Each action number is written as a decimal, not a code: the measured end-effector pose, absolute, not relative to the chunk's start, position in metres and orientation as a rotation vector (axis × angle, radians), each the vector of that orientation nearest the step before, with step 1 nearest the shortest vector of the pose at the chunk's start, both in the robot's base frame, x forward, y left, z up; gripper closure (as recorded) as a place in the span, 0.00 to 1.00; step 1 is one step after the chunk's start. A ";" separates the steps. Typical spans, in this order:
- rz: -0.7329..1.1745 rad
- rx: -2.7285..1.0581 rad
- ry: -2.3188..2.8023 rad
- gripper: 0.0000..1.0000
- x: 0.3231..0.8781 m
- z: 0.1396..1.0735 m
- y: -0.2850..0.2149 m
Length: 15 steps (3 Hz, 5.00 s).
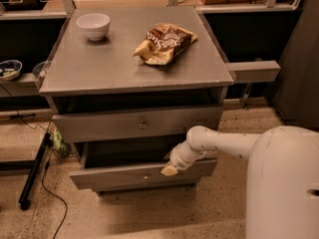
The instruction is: Open middle drawer
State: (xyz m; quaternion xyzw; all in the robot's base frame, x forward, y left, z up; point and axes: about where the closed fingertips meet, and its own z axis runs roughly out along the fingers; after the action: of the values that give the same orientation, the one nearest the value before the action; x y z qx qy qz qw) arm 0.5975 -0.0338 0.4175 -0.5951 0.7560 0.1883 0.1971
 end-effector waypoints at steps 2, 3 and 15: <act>0.528 -1.653 2.123 1.00 0.597 0.420 -0.034; 0.528 -1.653 2.123 1.00 0.598 0.420 -0.034; 0.596 -1.677 2.094 1.00 0.576 0.438 -0.036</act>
Offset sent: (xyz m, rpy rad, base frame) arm -0.0031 -0.0045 0.0108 0.0076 -0.0028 -0.0369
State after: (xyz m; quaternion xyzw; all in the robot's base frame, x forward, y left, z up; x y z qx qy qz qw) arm 0.5758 -0.0360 0.4379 -0.5985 0.7472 0.2126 0.1957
